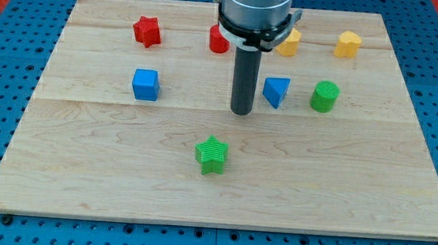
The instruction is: Push the yellow hexagon slightly down
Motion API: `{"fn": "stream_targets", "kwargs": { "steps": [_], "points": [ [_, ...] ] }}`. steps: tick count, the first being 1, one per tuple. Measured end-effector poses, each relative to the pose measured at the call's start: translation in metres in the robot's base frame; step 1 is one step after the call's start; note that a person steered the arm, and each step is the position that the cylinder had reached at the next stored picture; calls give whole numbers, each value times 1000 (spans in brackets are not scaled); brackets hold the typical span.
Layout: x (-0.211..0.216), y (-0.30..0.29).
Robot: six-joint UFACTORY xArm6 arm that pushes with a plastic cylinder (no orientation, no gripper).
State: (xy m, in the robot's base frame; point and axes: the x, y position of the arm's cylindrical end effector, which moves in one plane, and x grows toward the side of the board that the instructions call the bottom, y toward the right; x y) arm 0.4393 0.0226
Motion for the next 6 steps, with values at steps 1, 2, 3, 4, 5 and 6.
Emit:
{"fn": "stream_targets", "kwargs": {
  "steps": [1,2,3,4,5,6],
  "points": [
    [0,-14],
    [0,-24],
    [0,-29],
    [0,-34],
    [0,-38],
    [0,-36]
  ]
}}
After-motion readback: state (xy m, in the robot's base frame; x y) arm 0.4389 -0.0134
